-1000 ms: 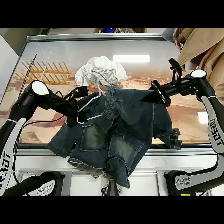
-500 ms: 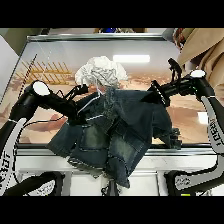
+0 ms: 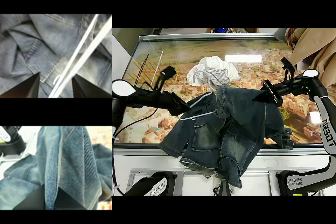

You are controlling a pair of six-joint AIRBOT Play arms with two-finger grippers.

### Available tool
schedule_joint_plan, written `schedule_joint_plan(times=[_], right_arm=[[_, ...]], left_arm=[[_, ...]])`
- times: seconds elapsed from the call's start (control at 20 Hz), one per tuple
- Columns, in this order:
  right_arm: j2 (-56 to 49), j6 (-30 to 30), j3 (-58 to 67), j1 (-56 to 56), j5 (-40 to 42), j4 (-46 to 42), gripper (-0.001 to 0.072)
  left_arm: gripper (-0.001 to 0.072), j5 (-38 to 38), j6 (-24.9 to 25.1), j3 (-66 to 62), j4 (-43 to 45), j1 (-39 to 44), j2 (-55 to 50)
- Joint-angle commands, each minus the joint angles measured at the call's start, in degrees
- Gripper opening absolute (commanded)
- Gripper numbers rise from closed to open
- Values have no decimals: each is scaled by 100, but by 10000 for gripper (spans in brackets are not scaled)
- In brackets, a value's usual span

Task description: Fold the clothes and pants, and hang the long-sleeved shirts on hangers.

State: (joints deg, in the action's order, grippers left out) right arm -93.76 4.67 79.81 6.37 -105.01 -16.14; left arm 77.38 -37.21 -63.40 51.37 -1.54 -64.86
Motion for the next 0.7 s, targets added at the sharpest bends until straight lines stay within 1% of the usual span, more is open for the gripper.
schedule_joint_plan(times=[0.0,0.1,0.15,0.25,0.45,0.55,0.65], right_arm=[[98,-17,2,24,22,-4,26],[372,-155,2,111,120,-7,25],[525,-234,2,188,155,-4,25],[855,-348,2,367,153,-7,25],[1519,-758,2,730,168,-7,25],[1788,-859,2,859,315,-4,25],[1958,-863,2,935,413,118,25]], left_arm=[[387,-466,-450,-2,-46,-328,625],[387,-931,-890,-2,-39,-669,1137],[386,-1047,-1078,-2,-39,-809,1322],[386,-1102,-1432,-2,15,-1130,1685],[386,-1102,-1814,11,13,-1591,2159],[386,-1128,-2271,221,13,-1687,2345],[387,-1099,-2677,706,11,-1604,2514]])
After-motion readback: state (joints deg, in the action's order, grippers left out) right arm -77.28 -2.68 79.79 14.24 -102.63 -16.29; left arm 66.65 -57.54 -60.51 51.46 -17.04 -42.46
